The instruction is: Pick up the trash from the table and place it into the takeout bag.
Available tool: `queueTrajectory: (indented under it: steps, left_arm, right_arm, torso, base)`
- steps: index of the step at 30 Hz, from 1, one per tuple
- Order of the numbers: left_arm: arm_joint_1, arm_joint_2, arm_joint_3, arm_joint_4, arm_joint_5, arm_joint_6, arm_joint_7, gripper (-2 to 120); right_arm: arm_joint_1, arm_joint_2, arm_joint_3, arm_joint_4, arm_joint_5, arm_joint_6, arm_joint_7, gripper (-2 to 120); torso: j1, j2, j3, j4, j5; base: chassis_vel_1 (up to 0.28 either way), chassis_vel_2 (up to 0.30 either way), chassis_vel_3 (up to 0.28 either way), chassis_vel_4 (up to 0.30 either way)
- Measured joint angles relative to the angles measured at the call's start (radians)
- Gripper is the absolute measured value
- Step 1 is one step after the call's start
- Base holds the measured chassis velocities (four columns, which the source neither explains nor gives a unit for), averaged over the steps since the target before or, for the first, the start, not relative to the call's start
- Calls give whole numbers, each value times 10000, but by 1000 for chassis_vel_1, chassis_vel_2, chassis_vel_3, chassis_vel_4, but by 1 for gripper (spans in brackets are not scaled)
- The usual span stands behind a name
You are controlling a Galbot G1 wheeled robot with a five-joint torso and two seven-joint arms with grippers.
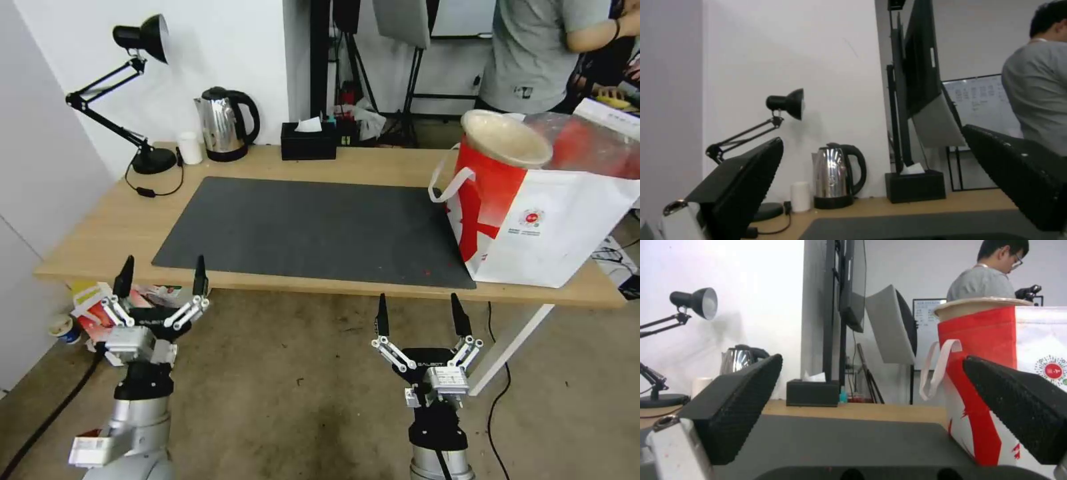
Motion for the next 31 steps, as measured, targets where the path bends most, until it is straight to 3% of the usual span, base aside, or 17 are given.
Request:
queueTrajectory:
  steps: [18, 31]
  left_arm:
    - [418, 126, 166, 707, 174, -963, 528, 100]
    - [539, 119, 356, 782, 360, -1222, 866, 100]
  right_arm:
    - [0, 0, 1, 0, 0, 0, 0, 100]
    - [0, 0, 1, 0, 0, 0, 0, 100]
  torso:
    - [0, 0, 0, 0, 0]
    - [0, 0, 0, 0, 0]
  base:
    - [0, 0, 0, 0]
    - [0, 0, 0, 0]
